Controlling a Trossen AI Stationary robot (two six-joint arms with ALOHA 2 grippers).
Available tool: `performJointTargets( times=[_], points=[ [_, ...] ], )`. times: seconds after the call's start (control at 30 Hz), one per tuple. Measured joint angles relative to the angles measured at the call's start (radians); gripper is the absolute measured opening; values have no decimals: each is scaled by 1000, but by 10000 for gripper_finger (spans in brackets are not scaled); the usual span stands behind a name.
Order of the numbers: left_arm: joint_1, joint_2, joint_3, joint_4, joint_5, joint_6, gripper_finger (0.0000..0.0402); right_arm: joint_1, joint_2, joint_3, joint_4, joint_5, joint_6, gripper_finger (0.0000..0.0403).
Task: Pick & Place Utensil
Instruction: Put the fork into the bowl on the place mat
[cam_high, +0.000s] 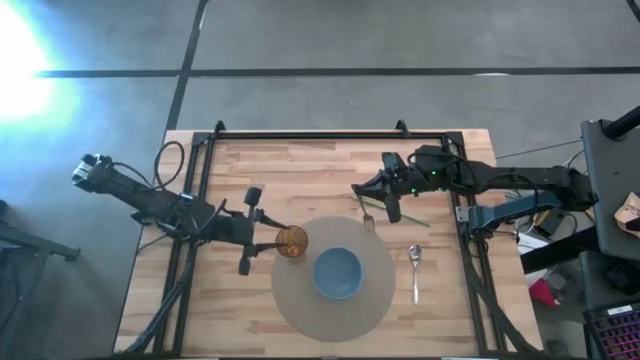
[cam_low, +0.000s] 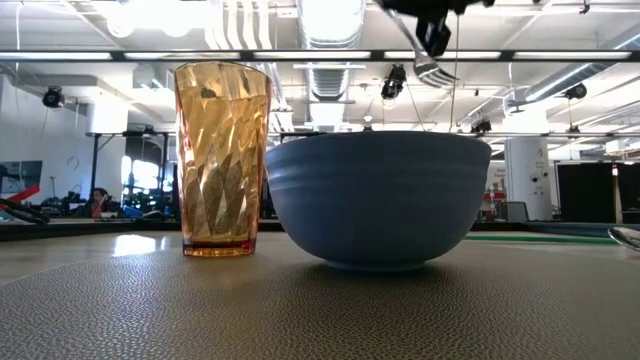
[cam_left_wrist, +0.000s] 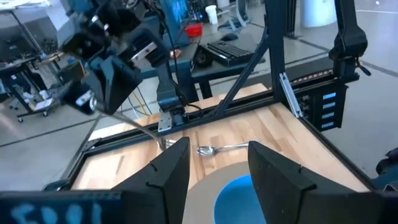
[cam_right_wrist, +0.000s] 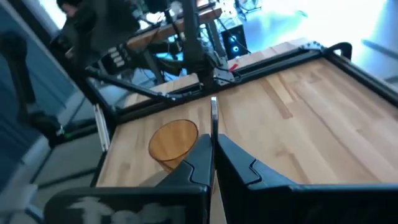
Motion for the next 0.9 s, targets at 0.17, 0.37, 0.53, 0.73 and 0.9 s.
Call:
performJointTargets(
  times=[0.17,0.37,0.53,0.73,0.9],
  points=[
    [0,-6,-43,79,34,5,167,-11,0,-109,175,3,144,8],
    [0,-6,-93,182,107,2,167,-10,36,-232,425,3,319,8],
    [0,-5,-150,254,163,9,167,-3,129,-260,496,4,417,8],
    [-1,-5,-223,351,182,8,167,39,285,-196,548,5,416,8],
    [-1,-5,-270,407,208,7,167,58,383,-119,549,-1,393,8]
  ],
)
